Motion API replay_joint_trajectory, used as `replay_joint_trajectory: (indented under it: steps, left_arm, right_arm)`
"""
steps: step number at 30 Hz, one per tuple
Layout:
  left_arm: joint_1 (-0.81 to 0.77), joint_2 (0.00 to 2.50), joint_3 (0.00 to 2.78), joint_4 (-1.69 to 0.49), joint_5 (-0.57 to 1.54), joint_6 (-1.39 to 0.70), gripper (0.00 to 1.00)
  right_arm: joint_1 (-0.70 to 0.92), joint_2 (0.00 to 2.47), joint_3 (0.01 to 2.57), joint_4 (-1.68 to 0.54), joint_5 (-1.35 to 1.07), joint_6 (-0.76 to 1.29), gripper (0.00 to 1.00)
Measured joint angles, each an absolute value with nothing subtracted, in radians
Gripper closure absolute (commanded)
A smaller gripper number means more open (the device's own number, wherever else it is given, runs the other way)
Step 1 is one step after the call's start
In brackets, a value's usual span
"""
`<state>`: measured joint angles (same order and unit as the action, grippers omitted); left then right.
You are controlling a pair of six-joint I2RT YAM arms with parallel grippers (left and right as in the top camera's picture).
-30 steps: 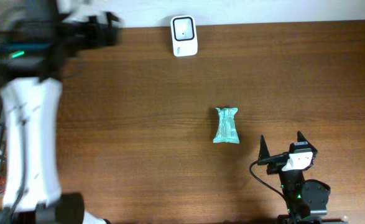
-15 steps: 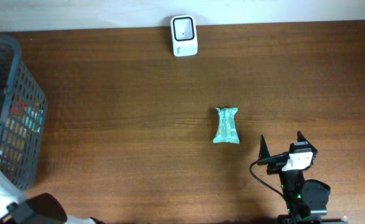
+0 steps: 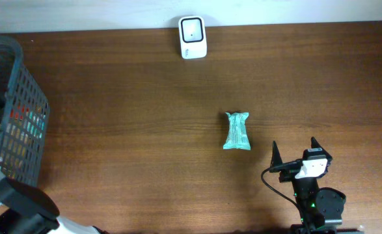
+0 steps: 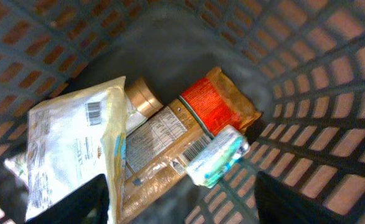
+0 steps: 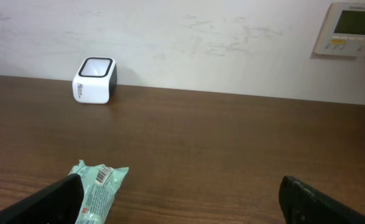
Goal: Scan the item barcode
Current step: 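Reach the left gripper into the basket and grasp the small green box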
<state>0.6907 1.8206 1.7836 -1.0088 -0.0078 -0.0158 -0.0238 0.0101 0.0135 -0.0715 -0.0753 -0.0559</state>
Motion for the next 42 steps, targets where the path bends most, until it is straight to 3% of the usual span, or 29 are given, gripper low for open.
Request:
replay_joint_trajectory:
  steps: [8, 12, 19, 22, 24, 25, 34, 42]
  left_arm:
    - [0.709, 1.935, 1.763, -1.02, 0.152, 0.226, 0.49]
    - [0.716, 1.992, 1.763, -1.037, 0.226, 0.309, 0.46]
    - [0.723, 2.087, 1.763, -1.073, 0.315, 0.402, 0.5]
    - [0.724, 2.136, 1.763, -1.082, 0.324, 0.411, 0.66]
    - [0.724, 2.153, 1.763, -1.084, 0.329, 0.42, 0.93]
    - [0.724, 2.155, 1.763, -1.084, 0.331, 0.417, 1.0]
    - [0.723, 2.163, 1.828, -1.136, 0.337, 0.383, 1.0]
    - [0.714, 2.154, 2.427, -1.363, 0.298, 0.099, 1.0]
  right_arm:
    - [-0.024, 0.01, 0.014, -0.072, -0.075, -0.057, 0.01]
    - [-0.024, 0.01, 0.014, -0.072, -0.075, -0.056, 0.01]
    - [-0.024, 0.01, 0.014, -0.072, -0.075, -0.057, 0.01]
    - [-0.024, 0.01, 0.014, -0.072, -0.075, -0.056, 0.01]
    - [-0.024, 0.01, 0.014, -0.072, -0.075, -0.056, 0.01]
    - [-0.024, 0.01, 0.014, -0.072, -0.075, -0.056, 0.01]
    - [-0.024, 0.01, 0.014, -0.072, -0.075, -0.056, 0.01]
    - [-0.024, 0.01, 0.014, -0.071, -0.075, -0.056, 0.01]
